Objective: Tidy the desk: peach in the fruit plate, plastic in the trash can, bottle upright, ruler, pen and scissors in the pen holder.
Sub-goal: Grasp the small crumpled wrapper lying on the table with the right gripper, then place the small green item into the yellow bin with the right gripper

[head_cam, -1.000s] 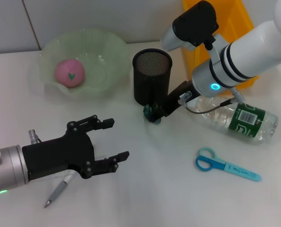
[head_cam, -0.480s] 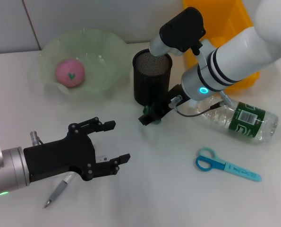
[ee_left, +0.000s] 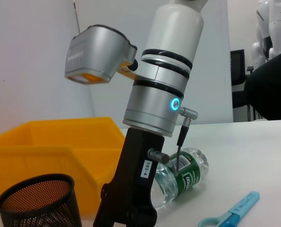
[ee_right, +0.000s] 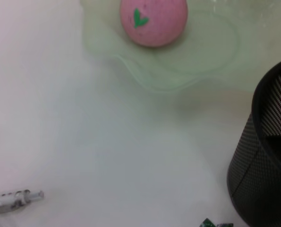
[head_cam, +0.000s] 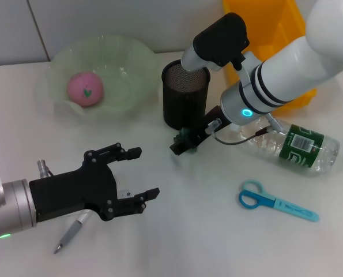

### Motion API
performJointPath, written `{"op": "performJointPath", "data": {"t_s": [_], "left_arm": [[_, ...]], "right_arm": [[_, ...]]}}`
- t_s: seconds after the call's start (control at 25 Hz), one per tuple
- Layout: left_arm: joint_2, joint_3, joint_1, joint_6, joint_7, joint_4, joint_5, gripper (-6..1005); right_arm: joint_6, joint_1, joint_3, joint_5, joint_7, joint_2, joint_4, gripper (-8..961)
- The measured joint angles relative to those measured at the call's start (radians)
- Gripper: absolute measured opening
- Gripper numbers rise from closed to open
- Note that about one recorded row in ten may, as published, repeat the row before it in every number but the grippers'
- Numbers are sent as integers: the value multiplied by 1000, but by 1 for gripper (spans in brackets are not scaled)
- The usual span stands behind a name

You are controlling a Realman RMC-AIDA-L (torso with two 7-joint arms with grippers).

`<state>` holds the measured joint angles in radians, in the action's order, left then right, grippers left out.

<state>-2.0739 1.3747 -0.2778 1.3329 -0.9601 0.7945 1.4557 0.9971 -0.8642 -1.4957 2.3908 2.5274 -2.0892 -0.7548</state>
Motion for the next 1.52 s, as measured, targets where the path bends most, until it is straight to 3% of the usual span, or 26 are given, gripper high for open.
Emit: {"op": "performJointPath", "data": {"t_s": [0.72,0.92,1.52], "left_arm": [[0,3,-2,-4,0,-1,0,798],[0,3,-3,-5,2,-2,0,798],[0,3,-3,-5,3,-1,-1,798]], "right_arm": [[2,-19,-9,2,8,3,34,586],[2,-18,-9,1,6,3,31,465],[56,35,0,1,0,5,-59,335]]}}
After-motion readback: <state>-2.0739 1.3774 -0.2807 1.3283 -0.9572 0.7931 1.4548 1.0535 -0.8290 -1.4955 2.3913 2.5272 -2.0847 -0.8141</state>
